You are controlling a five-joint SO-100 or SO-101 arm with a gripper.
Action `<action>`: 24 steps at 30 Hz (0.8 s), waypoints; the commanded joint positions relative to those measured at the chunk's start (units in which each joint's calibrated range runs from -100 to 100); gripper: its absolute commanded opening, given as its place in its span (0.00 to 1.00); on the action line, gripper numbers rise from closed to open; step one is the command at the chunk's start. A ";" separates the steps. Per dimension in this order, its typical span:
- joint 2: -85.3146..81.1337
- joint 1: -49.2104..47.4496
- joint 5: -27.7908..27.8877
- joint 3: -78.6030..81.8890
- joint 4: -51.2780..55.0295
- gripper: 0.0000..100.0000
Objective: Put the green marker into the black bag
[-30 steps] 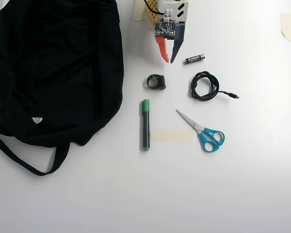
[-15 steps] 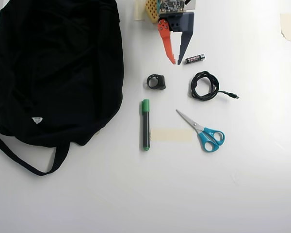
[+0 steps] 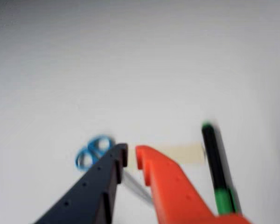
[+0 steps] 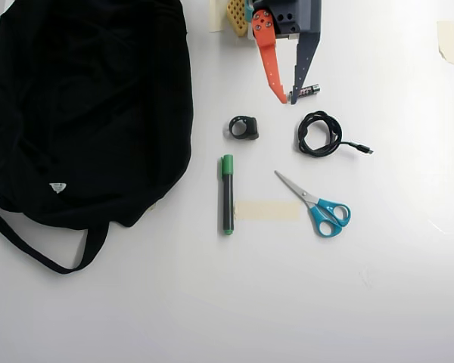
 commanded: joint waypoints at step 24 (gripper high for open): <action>34.58 1.50 0.41 -24.92 -29.72 0.02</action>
